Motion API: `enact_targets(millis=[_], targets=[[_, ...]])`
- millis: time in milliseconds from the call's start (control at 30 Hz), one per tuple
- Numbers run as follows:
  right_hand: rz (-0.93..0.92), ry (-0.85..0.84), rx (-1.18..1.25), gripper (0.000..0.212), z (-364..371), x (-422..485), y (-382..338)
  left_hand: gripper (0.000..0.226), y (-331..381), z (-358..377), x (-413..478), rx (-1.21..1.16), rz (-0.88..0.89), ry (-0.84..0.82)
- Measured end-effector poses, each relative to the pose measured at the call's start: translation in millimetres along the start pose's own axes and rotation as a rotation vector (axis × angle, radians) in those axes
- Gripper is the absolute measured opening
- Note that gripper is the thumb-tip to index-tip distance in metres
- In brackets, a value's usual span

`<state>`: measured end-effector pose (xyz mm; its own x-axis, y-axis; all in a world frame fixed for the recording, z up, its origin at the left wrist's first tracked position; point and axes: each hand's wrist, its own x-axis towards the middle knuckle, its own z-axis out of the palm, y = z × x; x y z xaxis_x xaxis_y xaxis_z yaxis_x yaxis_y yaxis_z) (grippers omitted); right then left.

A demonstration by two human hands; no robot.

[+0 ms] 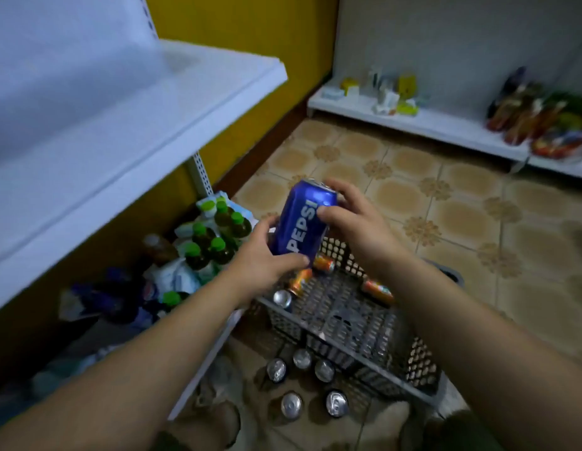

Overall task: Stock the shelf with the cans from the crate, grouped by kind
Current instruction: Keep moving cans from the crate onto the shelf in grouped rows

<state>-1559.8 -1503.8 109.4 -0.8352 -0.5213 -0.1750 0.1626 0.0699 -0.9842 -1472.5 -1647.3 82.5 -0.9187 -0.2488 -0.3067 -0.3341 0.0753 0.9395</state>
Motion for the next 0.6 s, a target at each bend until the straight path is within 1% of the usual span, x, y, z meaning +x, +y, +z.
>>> enact_targets(millis=[67,100,167,200,267,333,367,433,533,600], targets=[[-0.079,-0.065,0.037,0.045,18.4,-20.8,-37.5,0.052,30.4,-18.3,-37.9,-0.193,0.012,-0.065],[-0.118,-0.072,0.040,0.037,28.1,-32.2,-55.0,0.048,42.8,-26.6,-56.4,-0.268,0.027,-0.113],[-0.193,-0.068,0.038,0.031,49.1,-57.1,-84.9,0.051,61.8,-39.8,-94.5,-0.355,0.091,-0.144],[-0.232,-0.064,0.034,0.033,60.6,-70.3,-97.7,0.057,69.2,-45.2,-113.3,-0.363,0.136,-0.114],[-0.296,-0.033,0.036,0.039,85.9,-96.3,-119.8,0.068,79.7,-54.9,-148.9,-0.274,0.247,0.032],[-0.350,-0.009,0.026,0.040,111.0,-120.7,-137.1,0.071,90.0,-64.5,-184.2,-0.146,0.325,0.208],[-0.364,-0.020,0.008,0.038,123.0,-132.0,-143.6,0.071,93.3,-70.3,-200.9,-0.123,0.338,0.259],[-0.363,-0.097,0.000,0.035,144.4,-154.0,-154.8,0.069,95.2,-83.8,-234.8,-0.191,0.346,0.273],[-0.342,-0.315,0.001,0.037,175.2,-183.1,-172.5,0.070,92.8,-109.8,-286.7,-0.409,0.344,0.192],[-0.364,-0.404,-0.045,0.029,198.6,-199.6,-181.0,0.066,89.3,-126.8,-317.8,-0.409,0.333,0.178]])
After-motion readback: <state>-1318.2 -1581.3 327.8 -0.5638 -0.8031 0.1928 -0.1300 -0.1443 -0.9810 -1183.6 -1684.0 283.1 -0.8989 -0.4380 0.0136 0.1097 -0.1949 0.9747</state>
